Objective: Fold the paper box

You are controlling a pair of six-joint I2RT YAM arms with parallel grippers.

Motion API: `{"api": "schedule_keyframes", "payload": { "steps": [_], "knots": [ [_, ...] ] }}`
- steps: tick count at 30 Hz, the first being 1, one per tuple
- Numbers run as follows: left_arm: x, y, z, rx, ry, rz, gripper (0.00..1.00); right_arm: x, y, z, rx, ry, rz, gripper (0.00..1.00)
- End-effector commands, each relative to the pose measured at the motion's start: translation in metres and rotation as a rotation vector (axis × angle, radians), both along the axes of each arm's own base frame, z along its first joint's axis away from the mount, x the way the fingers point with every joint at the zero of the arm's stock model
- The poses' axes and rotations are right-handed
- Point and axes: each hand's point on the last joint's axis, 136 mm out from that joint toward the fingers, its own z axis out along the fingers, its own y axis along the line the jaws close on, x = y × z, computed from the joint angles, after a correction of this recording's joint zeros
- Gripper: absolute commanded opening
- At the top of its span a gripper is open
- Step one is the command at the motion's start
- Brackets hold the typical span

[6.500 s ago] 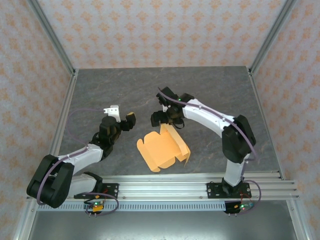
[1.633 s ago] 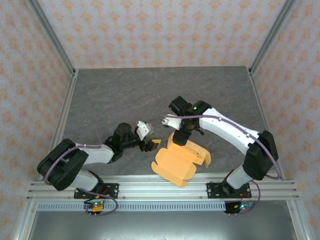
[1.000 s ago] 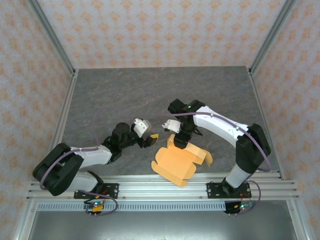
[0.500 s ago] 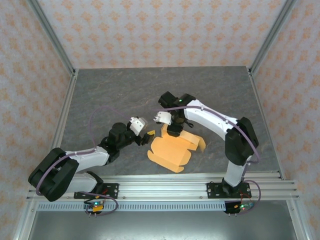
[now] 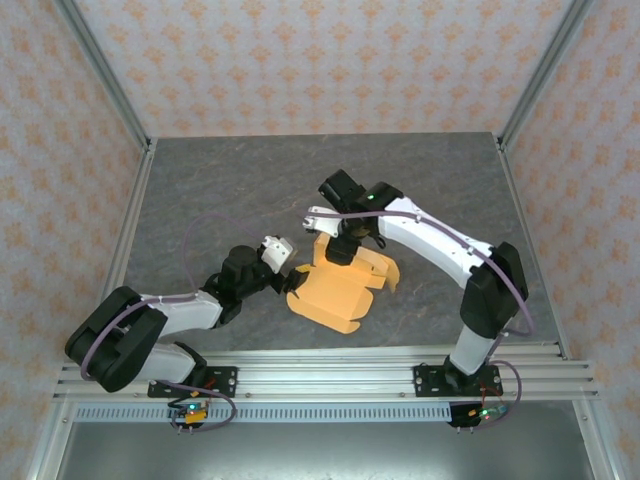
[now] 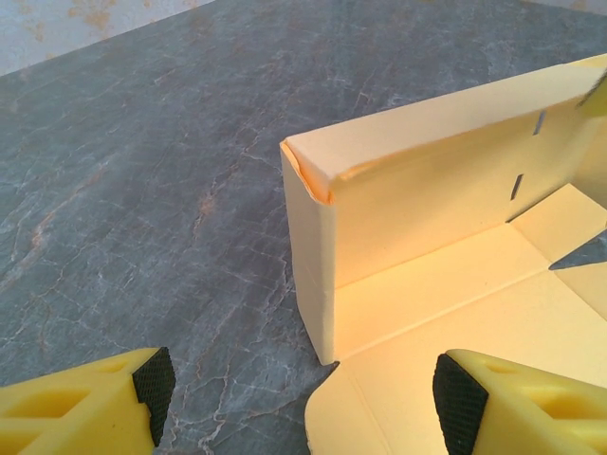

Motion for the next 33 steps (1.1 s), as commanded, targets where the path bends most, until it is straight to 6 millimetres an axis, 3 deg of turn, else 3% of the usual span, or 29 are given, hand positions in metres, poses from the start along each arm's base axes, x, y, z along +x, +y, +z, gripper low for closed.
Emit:
{"api": "schedule_keyframes", "payload": {
  "steps": [1, 13, 21, 28, 33],
  "knots": [
    [0.003, 0.006, 0.009, -0.016, -0.018, 0.036, 0.76, -0.016, -0.027, -0.021, -0.118, 0.056, -0.019, 0.71],
    [0.01, 0.008, 0.007, -0.043, -0.013, 0.086, 0.72, -0.016, -0.029, -0.042, -0.131, 0.083, -0.045, 0.65],
    [0.015, -0.019, 0.01, -0.064, -0.094, 0.042, 0.71, -0.004, -0.02, -0.042, -0.03, 0.128, -0.201, 0.58],
    [0.032, -0.038, 0.013, -0.084, -0.144, 0.065, 0.69, -0.01, -0.017, -0.05, -0.002, 0.173, -0.242, 0.53],
    [0.046, -0.045, 0.007, -0.082, -0.163, 0.115, 0.59, -0.013, -0.016, -0.05, 0.009, 0.183, -0.241, 0.51]
  ]
}}
